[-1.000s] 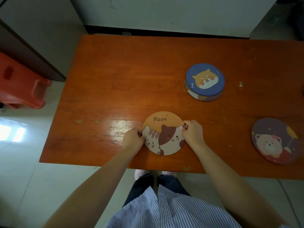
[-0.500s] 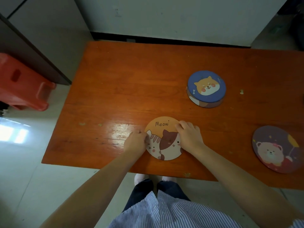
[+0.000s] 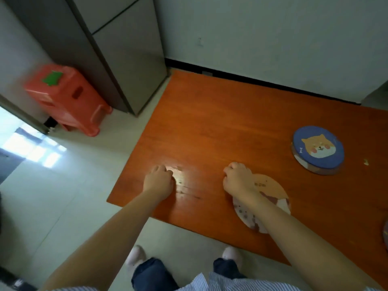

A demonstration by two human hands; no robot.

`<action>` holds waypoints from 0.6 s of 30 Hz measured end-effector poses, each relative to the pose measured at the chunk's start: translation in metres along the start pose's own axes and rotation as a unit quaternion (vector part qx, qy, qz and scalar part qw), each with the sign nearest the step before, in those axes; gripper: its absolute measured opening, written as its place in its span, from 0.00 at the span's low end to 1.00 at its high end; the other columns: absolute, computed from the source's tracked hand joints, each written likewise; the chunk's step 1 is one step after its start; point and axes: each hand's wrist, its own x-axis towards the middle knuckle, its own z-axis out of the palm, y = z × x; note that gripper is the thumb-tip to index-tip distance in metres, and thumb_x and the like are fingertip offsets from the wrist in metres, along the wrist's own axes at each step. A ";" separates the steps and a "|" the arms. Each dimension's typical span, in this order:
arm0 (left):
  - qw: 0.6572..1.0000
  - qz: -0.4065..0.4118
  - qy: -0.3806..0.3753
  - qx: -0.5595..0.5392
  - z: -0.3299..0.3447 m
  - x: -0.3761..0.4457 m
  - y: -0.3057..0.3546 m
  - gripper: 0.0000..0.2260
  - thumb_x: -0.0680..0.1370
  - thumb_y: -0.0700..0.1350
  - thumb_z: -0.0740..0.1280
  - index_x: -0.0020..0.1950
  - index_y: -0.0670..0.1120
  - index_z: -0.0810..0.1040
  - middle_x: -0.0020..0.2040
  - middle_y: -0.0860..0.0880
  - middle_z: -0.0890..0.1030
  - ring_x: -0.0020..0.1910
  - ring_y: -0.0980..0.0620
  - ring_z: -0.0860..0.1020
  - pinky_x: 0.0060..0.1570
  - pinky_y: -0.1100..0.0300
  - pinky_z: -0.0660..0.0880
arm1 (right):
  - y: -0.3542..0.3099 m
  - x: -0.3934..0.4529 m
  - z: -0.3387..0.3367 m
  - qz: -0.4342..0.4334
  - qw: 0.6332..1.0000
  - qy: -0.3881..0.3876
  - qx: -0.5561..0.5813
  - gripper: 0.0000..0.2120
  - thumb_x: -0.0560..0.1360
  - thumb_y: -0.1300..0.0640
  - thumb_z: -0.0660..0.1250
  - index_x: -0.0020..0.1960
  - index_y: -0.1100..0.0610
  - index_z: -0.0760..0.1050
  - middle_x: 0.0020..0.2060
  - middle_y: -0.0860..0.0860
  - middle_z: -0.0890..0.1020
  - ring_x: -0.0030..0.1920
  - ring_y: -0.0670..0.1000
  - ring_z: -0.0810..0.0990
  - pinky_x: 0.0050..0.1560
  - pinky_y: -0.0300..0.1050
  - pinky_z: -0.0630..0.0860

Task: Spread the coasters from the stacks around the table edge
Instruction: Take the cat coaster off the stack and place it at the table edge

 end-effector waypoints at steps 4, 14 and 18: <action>1.000 0.003 -0.003 0.000 -0.009 0.001 -0.093 0.14 0.77 0.46 0.57 0.60 0.44 0.74 0.60 0.43 0.74 0.62 0.43 0.69 0.58 0.49 0.71 | -0.096 0.033 0.010 0.006 1.000 0.005 0.027 0.15 0.76 0.60 0.58 0.60 0.59 0.74 0.61 0.56 0.74 0.64 0.58 0.69 0.66 0.54 0.67; 0.999 0.036 -0.010 0.006 -0.042 0.035 -0.287 0.15 0.77 0.45 0.59 0.63 0.43 0.73 0.62 0.43 0.73 0.63 0.43 0.69 0.59 0.50 0.70 | -0.269 0.117 0.025 0.088 0.994 0.008 0.058 0.16 0.75 0.58 0.60 0.62 0.58 0.72 0.64 0.58 0.72 0.64 0.60 0.69 0.62 0.56 0.70; 0.998 0.062 -0.008 -0.006 -0.057 0.081 -0.317 0.14 0.77 0.45 0.59 0.62 0.43 0.73 0.62 0.43 0.73 0.63 0.43 0.69 0.59 0.50 0.71 | -0.280 0.159 0.023 0.130 0.990 0.036 0.051 0.15 0.75 0.59 0.61 0.62 0.59 0.72 0.63 0.58 0.72 0.63 0.60 0.70 0.60 0.55 0.71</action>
